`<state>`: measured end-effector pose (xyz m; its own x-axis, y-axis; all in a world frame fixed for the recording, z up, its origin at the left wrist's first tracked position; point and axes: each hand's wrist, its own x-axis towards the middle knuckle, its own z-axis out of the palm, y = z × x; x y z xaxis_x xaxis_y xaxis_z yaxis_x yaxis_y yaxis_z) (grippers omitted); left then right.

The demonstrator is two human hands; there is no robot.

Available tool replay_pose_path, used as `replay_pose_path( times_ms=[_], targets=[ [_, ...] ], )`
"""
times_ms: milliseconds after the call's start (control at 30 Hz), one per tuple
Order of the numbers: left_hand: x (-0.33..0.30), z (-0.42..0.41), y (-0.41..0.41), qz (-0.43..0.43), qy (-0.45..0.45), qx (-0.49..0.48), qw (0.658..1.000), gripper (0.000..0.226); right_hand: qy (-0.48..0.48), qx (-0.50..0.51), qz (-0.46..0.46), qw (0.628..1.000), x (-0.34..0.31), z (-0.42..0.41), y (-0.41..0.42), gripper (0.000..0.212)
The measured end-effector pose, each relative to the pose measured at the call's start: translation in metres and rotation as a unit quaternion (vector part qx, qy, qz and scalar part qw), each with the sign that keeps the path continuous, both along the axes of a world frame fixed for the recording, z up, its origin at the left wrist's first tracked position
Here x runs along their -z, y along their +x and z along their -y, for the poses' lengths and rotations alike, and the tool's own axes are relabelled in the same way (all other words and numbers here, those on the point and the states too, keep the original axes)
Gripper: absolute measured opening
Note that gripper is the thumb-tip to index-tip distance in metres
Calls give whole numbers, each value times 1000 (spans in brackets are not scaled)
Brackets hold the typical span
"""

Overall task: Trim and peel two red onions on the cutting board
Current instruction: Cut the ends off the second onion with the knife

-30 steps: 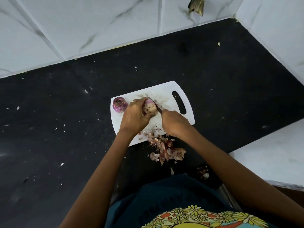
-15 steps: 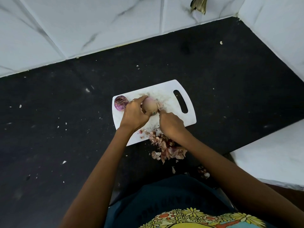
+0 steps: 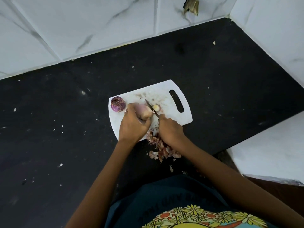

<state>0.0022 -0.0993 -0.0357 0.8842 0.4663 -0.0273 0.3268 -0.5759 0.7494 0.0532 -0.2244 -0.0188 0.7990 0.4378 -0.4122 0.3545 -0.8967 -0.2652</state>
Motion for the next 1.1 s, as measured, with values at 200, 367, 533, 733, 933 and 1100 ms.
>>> replay_pose_path(
  times_ms=[200,367,533,733,933,1100],
  targets=[
    [0,14,2,-17,57,-58,997,69,23,3,-32,999,-6,7,10,22],
    [-8,10,8,-58,108,-46,991,62,35,15,-29,999,-5,10,9,24],
    [-13,9,14,-140,158,-10,977,70,30,21,-30,999,-6,13,8,25],
    [-13,8,9,-112,141,-21,983,68,15,19,-32,999,-7,14,8,24],
    [-9,12,2,-56,99,-38,993,72,12,23,-36,999,-8,14,9,24],
    [-16,9,-4,-20,62,-60,996,72,11,29,-34,999,-5,14,8,25]
  ],
)
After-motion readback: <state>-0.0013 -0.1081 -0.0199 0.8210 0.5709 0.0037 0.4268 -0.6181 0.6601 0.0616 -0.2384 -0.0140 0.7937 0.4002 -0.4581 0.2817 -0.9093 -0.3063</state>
